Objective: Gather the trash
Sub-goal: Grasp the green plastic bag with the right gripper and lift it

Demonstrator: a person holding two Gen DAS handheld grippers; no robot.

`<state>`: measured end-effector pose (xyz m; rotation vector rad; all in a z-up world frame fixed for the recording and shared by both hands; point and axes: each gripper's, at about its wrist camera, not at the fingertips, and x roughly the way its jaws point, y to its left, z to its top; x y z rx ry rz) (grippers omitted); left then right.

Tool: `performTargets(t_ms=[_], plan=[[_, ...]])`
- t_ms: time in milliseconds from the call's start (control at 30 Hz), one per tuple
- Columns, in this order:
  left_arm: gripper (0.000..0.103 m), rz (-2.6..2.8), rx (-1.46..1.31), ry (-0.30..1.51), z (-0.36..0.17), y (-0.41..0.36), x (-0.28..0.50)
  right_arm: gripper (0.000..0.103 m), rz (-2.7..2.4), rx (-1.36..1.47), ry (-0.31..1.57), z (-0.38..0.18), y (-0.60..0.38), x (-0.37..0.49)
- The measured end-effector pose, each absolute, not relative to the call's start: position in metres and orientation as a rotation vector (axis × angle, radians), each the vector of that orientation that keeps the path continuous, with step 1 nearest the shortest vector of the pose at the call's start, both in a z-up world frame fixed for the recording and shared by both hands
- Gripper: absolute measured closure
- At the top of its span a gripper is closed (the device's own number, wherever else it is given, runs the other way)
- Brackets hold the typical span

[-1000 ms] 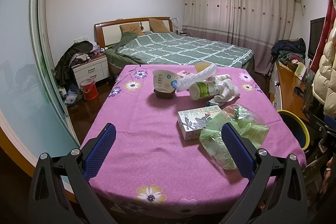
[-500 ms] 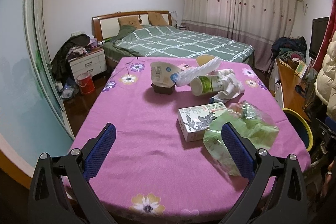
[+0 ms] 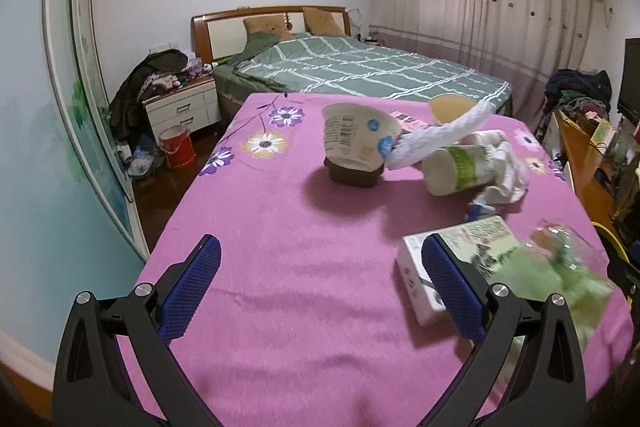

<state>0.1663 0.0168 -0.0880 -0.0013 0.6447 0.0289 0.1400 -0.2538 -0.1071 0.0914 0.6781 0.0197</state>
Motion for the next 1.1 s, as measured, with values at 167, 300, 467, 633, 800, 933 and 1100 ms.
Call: performTargets(t_ms=[167,300,467,633,800,933,1100], plan=[[0.004,0.040,0.003,0.658,-0.099,0.019,0.189,0.009,0.062,0.077,0.727,-0.117,-0.234,0.163],[0.004,0.038,0.015,0.668,-0.104,0.018,0.195,0.033,0.083,0.086,0.770,-0.126,-0.229,0.175],[0.004,0.028,0.013,0.675,-0.106,0.020,0.197,0.062,0.089,0.108,0.770,-0.123,-0.231,0.173],[0.004,0.008,0.004,0.678,-0.104,0.018,0.195,0.076,0.119,0.127,0.753,-0.112,-0.232,0.169],[0.004,-0.003,0.018,0.669,-0.099,0.014,0.188,0.083,0.153,0.133,0.728,-0.101,-0.229,0.164],[0.004,-0.005,0.021,0.652,-0.091,0.013,0.182,0.083,0.179,0.164,0.686,-0.085,-0.233,0.159],[0.004,-0.008,0.029,0.638,-0.085,0.011,0.178,0.083,0.186,0.202,0.603,-0.056,-0.244,0.154]])
